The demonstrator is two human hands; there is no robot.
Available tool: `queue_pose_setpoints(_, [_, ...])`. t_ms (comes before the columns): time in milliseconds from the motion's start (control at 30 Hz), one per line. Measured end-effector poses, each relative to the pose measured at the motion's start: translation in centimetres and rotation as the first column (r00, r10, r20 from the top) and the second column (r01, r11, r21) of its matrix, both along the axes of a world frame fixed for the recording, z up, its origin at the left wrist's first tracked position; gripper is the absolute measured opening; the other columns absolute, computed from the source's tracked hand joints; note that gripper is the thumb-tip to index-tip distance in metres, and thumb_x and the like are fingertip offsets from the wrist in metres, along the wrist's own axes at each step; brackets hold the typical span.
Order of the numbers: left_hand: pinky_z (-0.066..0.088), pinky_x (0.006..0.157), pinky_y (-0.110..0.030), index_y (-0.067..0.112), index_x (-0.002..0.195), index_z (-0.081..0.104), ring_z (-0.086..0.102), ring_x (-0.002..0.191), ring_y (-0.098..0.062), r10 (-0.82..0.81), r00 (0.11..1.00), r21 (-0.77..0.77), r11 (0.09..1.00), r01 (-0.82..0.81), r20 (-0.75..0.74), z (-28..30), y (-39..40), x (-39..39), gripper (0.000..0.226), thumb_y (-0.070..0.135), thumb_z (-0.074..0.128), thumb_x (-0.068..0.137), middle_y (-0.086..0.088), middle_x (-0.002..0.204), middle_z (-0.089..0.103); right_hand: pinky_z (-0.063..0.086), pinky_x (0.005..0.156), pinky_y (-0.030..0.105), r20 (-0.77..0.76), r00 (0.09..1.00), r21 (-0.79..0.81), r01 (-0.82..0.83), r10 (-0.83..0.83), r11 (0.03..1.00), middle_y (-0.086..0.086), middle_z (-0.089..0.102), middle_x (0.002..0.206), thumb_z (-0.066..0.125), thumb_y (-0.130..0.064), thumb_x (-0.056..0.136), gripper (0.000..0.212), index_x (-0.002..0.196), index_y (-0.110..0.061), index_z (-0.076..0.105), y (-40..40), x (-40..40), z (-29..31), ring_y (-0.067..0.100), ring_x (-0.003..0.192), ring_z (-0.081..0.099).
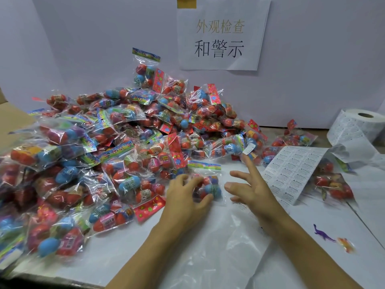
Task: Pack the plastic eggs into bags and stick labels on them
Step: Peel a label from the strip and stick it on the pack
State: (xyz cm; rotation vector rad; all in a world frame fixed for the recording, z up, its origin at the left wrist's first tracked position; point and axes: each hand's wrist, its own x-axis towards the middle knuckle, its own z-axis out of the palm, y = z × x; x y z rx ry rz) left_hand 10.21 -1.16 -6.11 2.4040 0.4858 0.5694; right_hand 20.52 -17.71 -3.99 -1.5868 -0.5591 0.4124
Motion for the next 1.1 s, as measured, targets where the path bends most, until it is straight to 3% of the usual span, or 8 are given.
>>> queue_pose_setpoints(200, [0.052, 0.098, -0.027, 0.024, 0.126, 0.068, 0.062, 0.112, -0.014, -0.202, 0.959, -0.215, 0.946, 0.244, 0.198, 0.7, -0.2, -0.1, 0.048, 0.008, 0.083, 0.083, 0.005, 0.122, 0.061, 0.056, 0.097, 0.047, -0.028, 0.997, -0.014, 0.078, -0.078, 0.997, 0.001, 0.046, 0.14, 0.089, -0.028, 0.075, 0.107, 0.147, -0.063, 0.019, 0.0, 0.6, -0.9, 0.017, 0.111, 0.068])
queue_pose_setpoints(333, [0.058, 0.093, -0.032, 0.038, 0.137, 0.052, 0.064, 0.113, -0.019, -0.232, 0.928, -0.369, 0.868, 0.332, 0.29, 1.1, -0.5, -0.2, 0.071, 0.001, 0.08, 0.084, 0.004, 0.134, 0.053, 0.06, 0.08, 0.038, -0.024, 0.981, 0.058, 0.192, -0.191, 0.98, -0.004, 0.056, 0.13, 0.087, -0.023, 0.077, 0.091, 0.141, -0.056, 0.031, -0.2, 1.0, -0.8, 0.015, 0.088, 0.075])
queue_pose_setpoints(467, [0.059, 0.095, -0.037, 0.045, 0.143, 0.041, 0.069, 0.109, -0.014, -0.262, 0.922, -0.566, 0.73, 0.382, 0.285, 1.6, -0.4, -0.4, 0.087, 0.008, 0.087, 0.079, 0.004, 0.135, 0.051, 0.057, 0.081, 0.04, -0.023, 0.979, 0.115, 0.205, -0.204, 0.972, -0.008, 0.061, 0.123, 0.084, -0.024, 0.08, 0.081, 0.144, -0.044, 0.037, -0.3, 1.1, -0.6, 0.01, 0.083, 0.074])
queue_pose_setpoints(600, [0.06, 0.074, -0.026, 0.032, 0.121, 0.066, 0.073, 0.101, -0.015, -0.153, 0.951, -0.741, 0.599, 0.305, 0.267, 1.9, -0.6, -0.2, 0.047, 0.038, 0.086, 0.079, -0.003, 0.114, 0.073, 0.055, 0.077, 0.03, 0.007, 0.991, 0.163, 0.132, -0.135, 0.978, -0.007, 0.057, 0.125, 0.081, -0.009, 0.083, 0.091, 0.152, -0.038, 0.03, -0.1, 0.7, -0.6, 0.011, 0.084, 0.073])
queue_pose_setpoints(700, [0.055, 0.063, -0.022, 0.024, 0.097, 0.073, 0.074, 0.088, -0.016, -0.094, 0.951, -0.758, 0.583, 0.292, 0.294, 2.2, -0.3, -0.1, 0.004, 0.023, 0.072, 0.093, -0.004, 0.095, 0.078, 0.057, 0.074, 0.025, 0.027, 0.996, 0.196, 0.083, -0.09, 0.977, -0.008, 0.057, 0.125, 0.078, -0.001, 0.083, 0.092, 0.15, -0.04, 0.029, 0.1, 0.4, -0.5, 0.013, 0.082, 0.071])
queue_pose_setpoints(833, [0.056, 0.063, -0.027, 0.031, 0.089, 0.073, 0.074, 0.088, -0.017, -0.1, 0.948, -0.789, 0.533, 0.307, 0.302, 2.5, -0.2, -0.2, 0.009, 0.022, 0.073, 0.091, -0.005, 0.096, 0.077, 0.057, 0.072, 0.02, 0.031, 0.995, 0.24, 0.089, -0.1, 0.967, -0.009, 0.059, 0.12, 0.078, 0.002, 0.082, 0.093, 0.146, -0.044, 0.03, 0.3, 0.2, -0.5, 0.011, 0.079, 0.07])
queue_pose_setpoints(967, [0.06, 0.071, -0.028, 0.042, 0.112, 0.068, 0.076, 0.096, -0.023, -0.152, 0.949, -0.812, 0.49, 0.316, 0.278, 2.5, -0.4, -0.5, 0.038, 0.034, 0.084, 0.079, -0.007, 0.11, 0.076, 0.057, 0.07, 0.019, 0.004, 0.989, 0.289, 0.142, -0.149, 0.947, -0.004, 0.059, 0.121, 0.08, -0.001, 0.08, 0.095, 0.151, -0.039, 0.03, 0.3, 0.4, -0.5, 0.012, 0.08, 0.072])
queue_pose_setpoints(1100, [0.064, 0.079, -0.044, 0.029, 0.128, 0.057, 0.075, 0.1, -0.035, -0.235, 0.935, -0.819, 0.455, 0.348, 0.267, 2.3, -0.3, -0.5, 0.062, 0.014, 0.084, 0.074, -0.013, 0.113, 0.075, 0.056, 0.07, 0.018, -0.002, 0.98, 0.336, 0.189, -0.2, 0.923, -0.007, 0.065, 0.113, 0.087, -0.008, 0.075, 0.09, 0.14, -0.049, 0.04, 0.2, 0.8, -0.6, 0.012, 0.081, 0.073])
